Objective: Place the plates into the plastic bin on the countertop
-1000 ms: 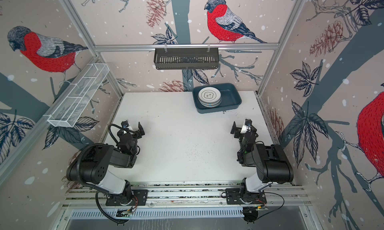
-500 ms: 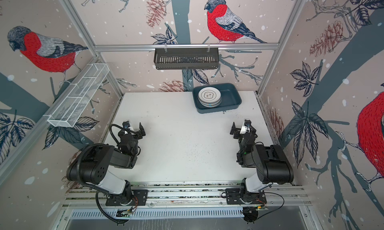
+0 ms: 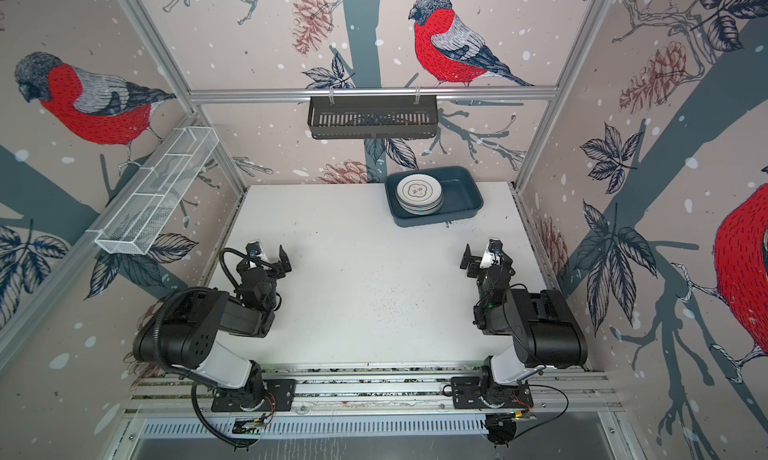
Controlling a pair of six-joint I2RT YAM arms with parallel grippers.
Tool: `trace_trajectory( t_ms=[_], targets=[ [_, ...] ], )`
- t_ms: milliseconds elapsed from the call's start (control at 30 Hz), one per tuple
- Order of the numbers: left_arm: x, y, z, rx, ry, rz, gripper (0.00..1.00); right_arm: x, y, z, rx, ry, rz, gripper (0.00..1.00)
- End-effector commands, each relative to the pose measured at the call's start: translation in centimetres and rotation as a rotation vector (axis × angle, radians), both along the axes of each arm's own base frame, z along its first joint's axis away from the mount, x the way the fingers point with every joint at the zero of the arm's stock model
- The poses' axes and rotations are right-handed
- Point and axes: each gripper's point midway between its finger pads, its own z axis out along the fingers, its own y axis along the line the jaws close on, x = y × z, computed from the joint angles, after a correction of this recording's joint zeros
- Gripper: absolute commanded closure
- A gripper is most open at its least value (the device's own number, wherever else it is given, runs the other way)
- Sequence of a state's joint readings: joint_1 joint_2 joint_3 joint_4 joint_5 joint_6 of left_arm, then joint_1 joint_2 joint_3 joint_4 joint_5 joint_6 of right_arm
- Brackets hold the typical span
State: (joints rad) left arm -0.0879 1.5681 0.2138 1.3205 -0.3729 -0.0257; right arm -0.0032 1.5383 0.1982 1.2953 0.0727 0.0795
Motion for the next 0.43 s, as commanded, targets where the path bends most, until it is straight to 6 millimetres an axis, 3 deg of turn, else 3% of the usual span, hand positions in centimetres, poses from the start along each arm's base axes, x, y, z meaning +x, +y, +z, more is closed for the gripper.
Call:
trace_trajectory(
  t_ms=[0,400],
  targets=[
    [0.38,0.19,0.93,0.003,-0.034,0.005,0.04,0.36,-0.10,0.63,-0.005,-0.021,-0.004,0.00],
    [0.19,0.06,1.08,0.005,-0.042,-0.005,0.04,0.07,-0.07,0.91,-0.006,-0.035,-0.002,0.00]
  ],
)
